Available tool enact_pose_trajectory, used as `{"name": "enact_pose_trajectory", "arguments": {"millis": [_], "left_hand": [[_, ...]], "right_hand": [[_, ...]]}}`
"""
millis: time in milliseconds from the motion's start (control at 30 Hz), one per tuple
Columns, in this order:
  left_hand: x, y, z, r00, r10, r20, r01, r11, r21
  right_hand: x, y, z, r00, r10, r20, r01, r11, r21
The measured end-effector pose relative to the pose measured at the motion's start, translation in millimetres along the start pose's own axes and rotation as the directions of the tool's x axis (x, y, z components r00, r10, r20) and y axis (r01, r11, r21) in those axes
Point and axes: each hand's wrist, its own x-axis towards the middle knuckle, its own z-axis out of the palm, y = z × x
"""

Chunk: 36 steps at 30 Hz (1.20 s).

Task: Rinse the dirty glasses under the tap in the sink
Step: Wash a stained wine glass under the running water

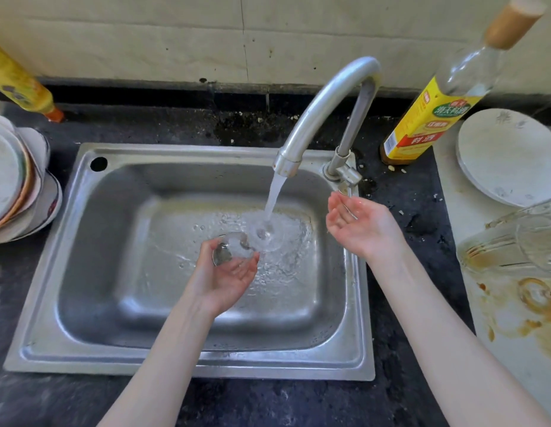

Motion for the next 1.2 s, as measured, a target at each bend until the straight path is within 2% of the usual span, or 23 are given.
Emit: {"name": "enact_pose_trajectory", "arguments": {"millis": [267,367,433,533,600,667,733,800,867,900,1000,1067,1200], "left_hand": [[-15.9,7.3,25.6,0.994,0.102,0.037,-0.108,0.963,0.247],[-20.8,6.6,37.7,0.978,0.201,0.048,-0.203,0.892,0.405],[-25.7,6.0,46.3,0.953,0.286,0.099,-0.294,0.804,0.517],[-33.4,7.7,54.3,0.887,0.439,0.146,-0.431,0.670,0.605],[-39.7,6.9,56.5,0.838,0.523,0.158,-0.487,0.583,0.651],[-43.7,4.2,56.7,0.795,0.590,0.140,-0.526,0.555,0.645],[-45.7,-1.5,55.6,0.819,0.567,0.093,-0.526,0.674,0.520],[-42.9,-7.2,52.1,0.888,0.459,0.036,-0.444,0.833,0.329],[-37.1,-16.1,43.4,0.940,0.340,-0.023,-0.334,0.934,0.125],[-34.1,-20.7,38.7,0.956,0.290,-0.044,-0.288,0.957,0.044],[-37.5,-36.5,30.6,0.984,0.177,-0.008,-0.177,0.984,-0.018],[-44.3,-43.1,29.5,0.989,0.148,0.024,-0.147,0.989,-0.033],[-64.4,-42.3,34.6,0.991,0.094,0.099,-0.087,0.993,-0.075]], "right_hand": [[-6.5,-40.2,9.7,0.998,0.020,0.067,-0.026,0.995,0.099],[-8.5,-54.3,15.4,0.997,0.028,0.070,-0.039,0.988,0.152],[-7.6,-56.5,15.0,0.996,0.043,0.075,-0.054,0.988,0.145],[-6.3,-53.6,9.5,0.996,0.033,0.085,-0.037,0.998,0.046],[-8.8,-48.3,2.9,0.998,-0.005,0.058,0.011,0.996,-0.093],[-16.2,-35.7,-6.6,0.999,-0.033,0.032,0.041,0.958,-0.285],[-30.3,-14.2,-18.8,0.999,0.015,0.040,0.007,0.867,-0.498],[-45.5,10.6,-28.2,0.992,0.106,0.071,-0.029,0.731,-0.682],[-55.4,33.9,-30.7,0.985,0.145,0.090,-0.016,0.601,-0.799],[-56.7,43.7,-28.9,0.987,0.122,0.101,0.013,0.573,-0.819],[-53.2,63.2,-14.9,0.984,-0.090,0.151,0.175,0.573,-0.800],[-51.5,68.9,-7.2,0.961,-0.248,0.127,0.256,0.610,-0.750],[-56.9,71.1,5.1,0.931,-0.349,0.109,0.320,0.633,-0.705]]}}
